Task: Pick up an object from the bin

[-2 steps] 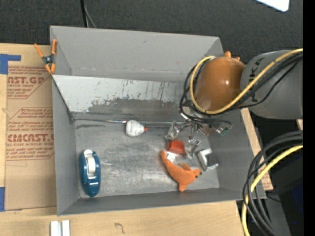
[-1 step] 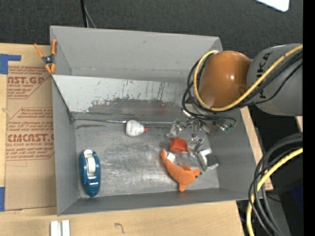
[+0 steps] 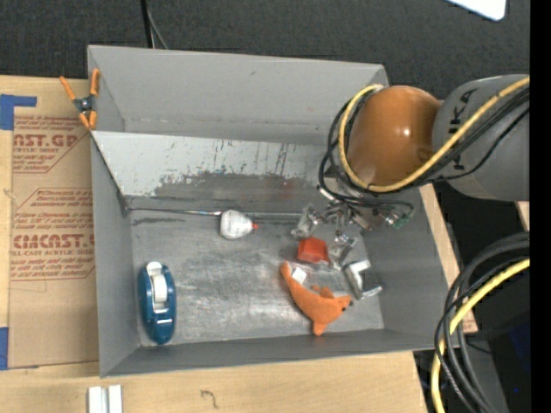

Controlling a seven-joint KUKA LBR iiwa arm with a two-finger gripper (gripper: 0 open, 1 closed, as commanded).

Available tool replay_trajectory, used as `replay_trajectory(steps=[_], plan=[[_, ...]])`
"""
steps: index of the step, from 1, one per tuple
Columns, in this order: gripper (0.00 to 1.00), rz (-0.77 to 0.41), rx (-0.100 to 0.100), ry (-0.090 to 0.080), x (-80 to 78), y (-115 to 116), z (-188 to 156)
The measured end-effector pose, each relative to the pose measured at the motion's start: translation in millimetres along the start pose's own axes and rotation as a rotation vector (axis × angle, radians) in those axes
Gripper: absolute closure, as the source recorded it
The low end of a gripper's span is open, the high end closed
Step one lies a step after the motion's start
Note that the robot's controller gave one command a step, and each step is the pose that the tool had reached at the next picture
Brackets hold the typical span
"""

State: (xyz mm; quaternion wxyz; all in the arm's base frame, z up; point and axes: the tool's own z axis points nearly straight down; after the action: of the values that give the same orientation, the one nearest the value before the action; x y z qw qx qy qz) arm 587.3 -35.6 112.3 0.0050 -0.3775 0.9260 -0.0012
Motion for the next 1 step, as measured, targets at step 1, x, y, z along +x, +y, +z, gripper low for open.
replay_trajectory(steps=[1], plan=[[1.00,-0.001,-0.011,0.009,-0.6,3.4,0.7]])
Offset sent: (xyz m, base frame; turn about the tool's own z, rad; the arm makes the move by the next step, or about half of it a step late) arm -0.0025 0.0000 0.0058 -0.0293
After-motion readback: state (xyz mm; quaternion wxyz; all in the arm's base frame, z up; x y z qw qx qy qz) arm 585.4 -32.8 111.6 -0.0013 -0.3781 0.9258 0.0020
